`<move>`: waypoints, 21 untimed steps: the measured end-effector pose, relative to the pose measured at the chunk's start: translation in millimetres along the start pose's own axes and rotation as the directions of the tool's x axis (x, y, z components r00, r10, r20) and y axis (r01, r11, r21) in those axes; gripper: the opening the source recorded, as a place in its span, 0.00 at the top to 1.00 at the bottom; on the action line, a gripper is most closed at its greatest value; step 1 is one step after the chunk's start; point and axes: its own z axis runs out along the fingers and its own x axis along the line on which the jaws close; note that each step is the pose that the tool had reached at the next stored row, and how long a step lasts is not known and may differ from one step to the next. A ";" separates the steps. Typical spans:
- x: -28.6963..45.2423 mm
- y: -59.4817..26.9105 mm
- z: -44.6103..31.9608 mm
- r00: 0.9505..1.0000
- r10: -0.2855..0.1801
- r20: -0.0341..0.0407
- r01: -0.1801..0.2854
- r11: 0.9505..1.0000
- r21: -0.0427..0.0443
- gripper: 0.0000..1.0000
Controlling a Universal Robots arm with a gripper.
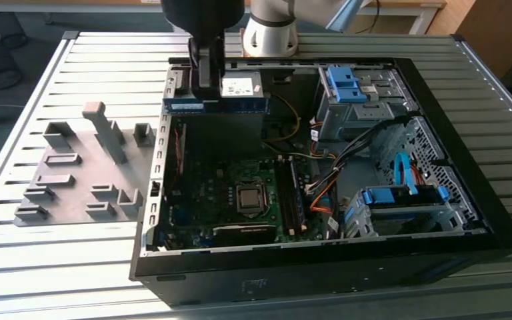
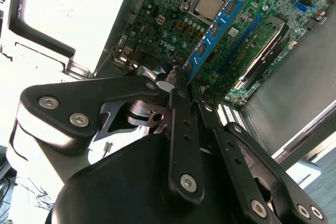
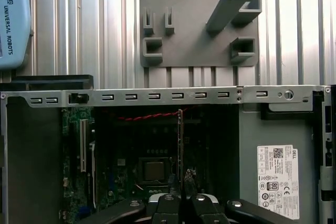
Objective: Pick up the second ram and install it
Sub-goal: 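Pick up the second ram and move it above second insertion slot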
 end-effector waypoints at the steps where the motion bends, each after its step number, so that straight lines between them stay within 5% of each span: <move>1: 0.0 -1.0 0.0 1.000 0.000 0.000 0.000 1.000 0.000 0.86; 21: -0.9 -26.6 -0.3 1.000 0.000 0.000 0.000 1.000 0.000 0.86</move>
